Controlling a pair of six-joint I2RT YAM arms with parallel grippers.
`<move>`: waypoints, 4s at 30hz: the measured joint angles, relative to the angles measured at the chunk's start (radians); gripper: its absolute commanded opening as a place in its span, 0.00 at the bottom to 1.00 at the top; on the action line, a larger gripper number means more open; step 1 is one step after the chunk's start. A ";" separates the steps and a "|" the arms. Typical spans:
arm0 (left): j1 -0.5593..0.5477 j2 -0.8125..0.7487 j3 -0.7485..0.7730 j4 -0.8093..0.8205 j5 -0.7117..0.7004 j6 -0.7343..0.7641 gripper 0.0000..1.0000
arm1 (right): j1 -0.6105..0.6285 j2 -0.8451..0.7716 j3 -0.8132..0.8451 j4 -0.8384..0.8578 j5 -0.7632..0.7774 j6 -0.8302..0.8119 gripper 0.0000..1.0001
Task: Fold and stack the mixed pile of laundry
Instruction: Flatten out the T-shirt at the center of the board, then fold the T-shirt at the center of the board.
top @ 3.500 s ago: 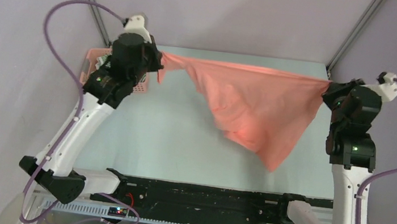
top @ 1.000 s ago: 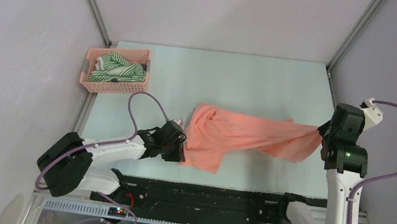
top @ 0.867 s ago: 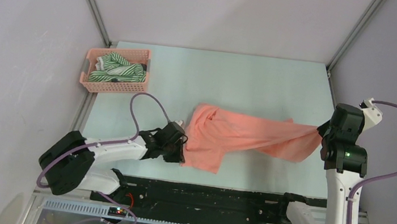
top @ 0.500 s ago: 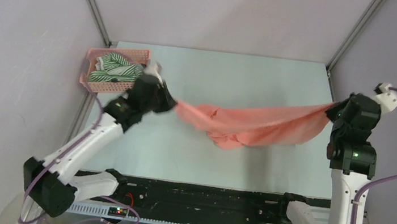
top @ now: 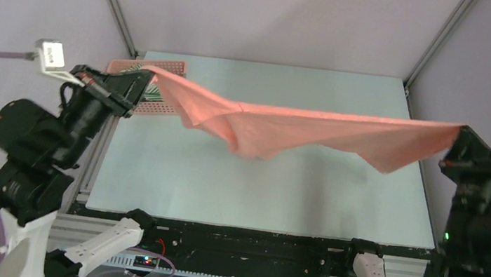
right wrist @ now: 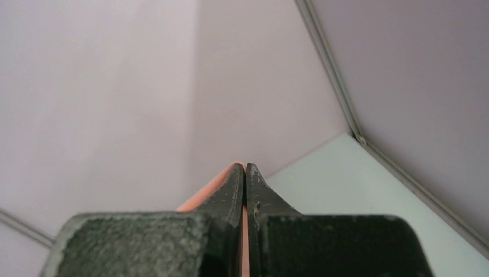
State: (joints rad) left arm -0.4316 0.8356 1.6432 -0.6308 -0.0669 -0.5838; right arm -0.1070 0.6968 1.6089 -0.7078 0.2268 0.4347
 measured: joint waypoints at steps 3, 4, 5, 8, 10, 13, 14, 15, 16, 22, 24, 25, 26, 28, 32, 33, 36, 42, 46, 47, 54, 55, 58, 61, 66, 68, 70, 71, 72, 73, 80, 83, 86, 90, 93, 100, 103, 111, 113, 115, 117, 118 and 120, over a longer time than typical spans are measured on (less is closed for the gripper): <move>0.000 -0.041 0.037 -0.045 0.014 0.001 0.00 | 0.000 -0.066 0.066 -0.029 -0.026 0.007 0.00; 0.000 -0.044 0.057 -0.060 0.019 0.003 0.00 | 0.000 -0.078 0.089 -0.032 -0.035 0.010 0.00; 0.000 -0.045 0.076 -0.073 0.021 0.009 0.00 | 0.000 -0.084 0.105 -0.032 -0.043 0.013 0.00; 0.000 -0.037 0.122 -0.108 0.010 0.040 0.00 | 0.000 -0.082 0.111 -0.016 -0.064 0.021 0.00; 0.000 -0.021 0.142 -0.125 -0.025 0.071 0.00 | 0.000 -0.068 0.076 0.004 -0.079 0.022 0.00; 0.006 0.045 0.170 -0.142 -0.111 0.129 0.00 | 0.000 0.008 0.012 0.074 -0.111 0.016 0.00; 0.014 0.078 0.180 -0.142 -0.134 0.147 0.00 | 0.000 0.040 -0.003 0.093 -0.119 0.015 0.00; 0.029 0.119 0.191 -0.143 -0.149 0.162 0.00 | 0.000 0.086 -0.023 0.126 -0.131 0.011 0.00; 0.055 0.174 0.206 -0.141 -0.159 0.176 0.00 | 0.000 0.138 -0.040 0.162 -0.143 0.008 0.00; 0.171 0.573 0.349 -0.133 -0.167 0.222 0.00 | 0.000 0.492 -0.077 0.369 -0.189 -0.027 0.00; 0.203 0.736 0.462 -0.131 -0.140 0.221 0.00 | 0.000 0.601 -0.064 0.411 -0.193 -0.041 0.00; 0.226 0.831 0.546 -0.134 -0.118 0.215 0.00 | -0.002 0.659 -0.041 0.421 -0.199 -0.047 0.00; 0.245 0.897 0.607 -0.138 -0.100 0.200 0.00 | -0.005 0.715 -0.005 0.430 -0.210 -0.050 0.00; 0.290 1.038 0.776 -0.144 -0.052 0.163 0.00 | -0.011 0.811 0.081 0.444 -0.238 -0.057 0.00; 0.367 1.125 0.919 -0.092 0.030 0.081 0.00 | -0.019 0.957 0.345 0.431 -0.310 -0.092 0.00; 0.378 1.113 0.919 -0.073 0.045 0.064 0.00 | -0.019 0.973 0.401 0.428 -0.324 -0.100 0.00; 0.397 1.036 0.900 -0.005 0.098 0.032 0.00 | -0.019 0.970 0.528 0.429 -0.351 -0.131 0.00; 0.397 0.698 0.666 0.108 0.208 0.011 0.00 | -0.027 0.718 0.355 0.485 -0.338 -0.187 0.00; 0.374 0.391 0.283 0.180 0.241 0.016 0.00 | -0.031 0.475 0.050 0.507 -0.283 -0.207 0.00; 0.361 0.294 0.150 0.196 0.247 0.017 0.00 | -0.033 0.401 -0.048 0.498 -0.261 -0.207 0.00; 0.268 -0.034 -0.603 0.197 0.282 0.004 0.00 | -0.035 0.152 -0.488 0.301 -0.209 -0.105 0.00; 0.263 -0.050 -0.696 0.181 0.285 -0.002 0.00 | -0.035 0.143 -0.539 0.251 -0.208 -0.086 0.00; 0.261 -0.079 -0.921 0.133 0.291 -0.029 0.00 | -0.035 0.175 -0.639 0.079 -0.161 -0.022 0.00; 0.260 -0.134 -1.051 0.096 0.301 -0.069 0.00 | -0.036 0.222 -0.728 -0.041 -0.107 0.039 0.00; 0.259 -0.180 -1.126 0.105 0.319 -0.120 0.00 | -0.040 0.192 -0.825 -0.172 -0.081 0.149 0.00; 0.259 -0.186 -1.141 0.110 0.331 -0.129 0.00 | -0.045 0.148 -0.825 -0.193 -0.076 0.204 0.00; 0.259 -0.200 -1.149 0.109 0.337 -0.135 0.00 | -0.048 0.100 -0.825 -0.209 -0.073 0.253 0.00; 0.259 -0.212 -1.151 0.107 0.337 -0.136 0.00 | -0.048 0.074 -0.825 -0.218 -0.072 0.277 0.00; 0.259 -0.225 -1.151 0.103 0.336 -0.140 0.00 | -0.049 0.047 -0.826 -0.229 -0.072 0.303 0.00; 0.259 -0.241 -1.151 0.097 0.334 -0.142 0.00 | -0.049 0.035 -0.826 -0.234 -0.072 0.315 0.00; 0.256 -0.278 -1.133 0.056 0.299 -0.149 0.00 | -0.050 -0.026 -0.832 -0.272 -0.053 0.359 0.00; 0.255 -0.200 -1.078 0.045 0.287 -0.141 0.00 | -0.050 -0.010 -0.845 -0.253 -0.034 0.347 0.00; 0.254 -0.089 -1.010 0.053 0.282 -0.131 0.00 | -0.050 0.051 -0.871 -0.212 -0.018 0.323 0.00; 0.254 0.063 -0.947 0.084 0.284 -0.110 0.00 | -0.051 0.215 -0.889 -0.126 -0.028 0.274 0.00; 0.251 0.188 -0.879 0.094 0.287 -0.082 0.00 | -0.052 0.327 -0.890 -0.044 -0.062 0.235 0.00; 0.249 0.507 -0.689 0.127 0.288 -0.008 0.00 | -0.053 0.513 -0.872 0.083 -0.105 0.146 0.00; 0.248 0.610 -0.615 0.128 0.288 0.013 0.00 | -0.060 0.545 -0.854 0.106 -0.106 0.113 0.00; 0.248 0.808 -0.444 0.133 0.288 0.045 0.00 | -0.079 0.605 -0.829 0.149 -0.100 0.031 0.00; 0.248 0.846 -0.411 0.132 0.288 0.048 0.00 | -0.086 0.615 -0.828 0.160 -0.100 0.014 0.00; 0.248 0.880 -0.383 0.129 0.283 0.056 0.00 | -0.095 0.626 -0.825 0.166 -0.100 -0.002 0.00; 0.248 0.897 -0.367 0.122 0.277 0.064 0.00 | -0.100 0.637 -0.816 0.166 -0.099 -0.013 0.00; 0.248 0.904 -0.359 0.117 0.271 0.069 0.00 | -0.101 0.642 -0.810 0.167 -0.097 -0.019 0.00; 0.248 0.916 -0.339 0.106 0.256 0.080 0.00 | -0.101 0.649 -0.797 0.167 -0.092 -0.026 0.00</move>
State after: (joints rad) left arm -0.1833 1.7515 1.3045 -0.5251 0.1886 -0.5041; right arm -0.2081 1.3457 0.8120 -0.5404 0.1349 0.4091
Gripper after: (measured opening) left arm 0.011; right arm 0.009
